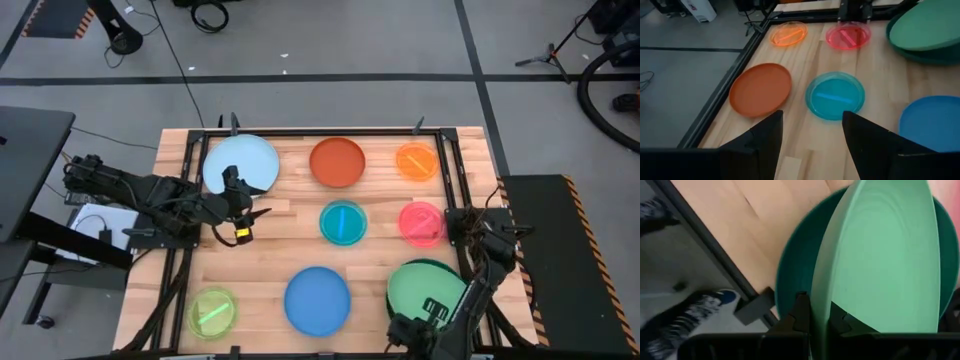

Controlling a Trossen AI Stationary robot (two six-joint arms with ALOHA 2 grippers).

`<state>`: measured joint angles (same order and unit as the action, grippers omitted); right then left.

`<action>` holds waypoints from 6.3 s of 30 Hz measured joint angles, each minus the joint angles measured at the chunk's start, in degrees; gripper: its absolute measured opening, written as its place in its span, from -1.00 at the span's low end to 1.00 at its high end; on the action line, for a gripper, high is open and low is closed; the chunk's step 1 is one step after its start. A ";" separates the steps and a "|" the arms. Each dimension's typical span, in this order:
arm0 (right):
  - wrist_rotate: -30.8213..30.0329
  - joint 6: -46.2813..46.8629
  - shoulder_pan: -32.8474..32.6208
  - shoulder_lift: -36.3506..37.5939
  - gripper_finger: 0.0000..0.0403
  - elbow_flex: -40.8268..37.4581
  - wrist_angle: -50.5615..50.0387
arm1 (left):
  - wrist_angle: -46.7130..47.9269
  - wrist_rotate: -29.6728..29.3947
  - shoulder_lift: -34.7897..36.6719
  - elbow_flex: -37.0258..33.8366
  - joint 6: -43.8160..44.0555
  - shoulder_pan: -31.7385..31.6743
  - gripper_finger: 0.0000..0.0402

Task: Stack plastic plates
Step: Stack the green plate on top of the dark green plate, then stack the orange plate on top of the green plate, then stack the dark blue plate on top of the orange plate

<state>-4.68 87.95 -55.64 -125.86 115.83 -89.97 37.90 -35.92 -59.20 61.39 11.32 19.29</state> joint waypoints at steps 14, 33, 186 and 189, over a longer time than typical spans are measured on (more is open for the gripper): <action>2.93 -3.74 -0.55 -4.10 0.03 0.18 -0.10 | 1.93 0.49 -0.02 0.00 5.02 -0.25 0.20; -30.34 -57.56 25.09 13.50 0.31 -18.39 14.07 | -2.15 8.76 1.44 -4.64 -0.19 -2.24 0.23; -25.76 -72.26 3.62 6.91 0.02 -20.24 46.53 | -44.02 13.22 10.10 -34.69 -7.55 -3.72 0.23; -21.10 -80.30 6.21 6.92 0.02 -21.37 52.54 | -44.01 13.21 10.10 -34.69 -7.53 -3.73 0.23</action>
<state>-25.78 7.65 -49.43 -118.94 94.47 -37.43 -6.11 -22.71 -49.10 26.70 3.79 15.56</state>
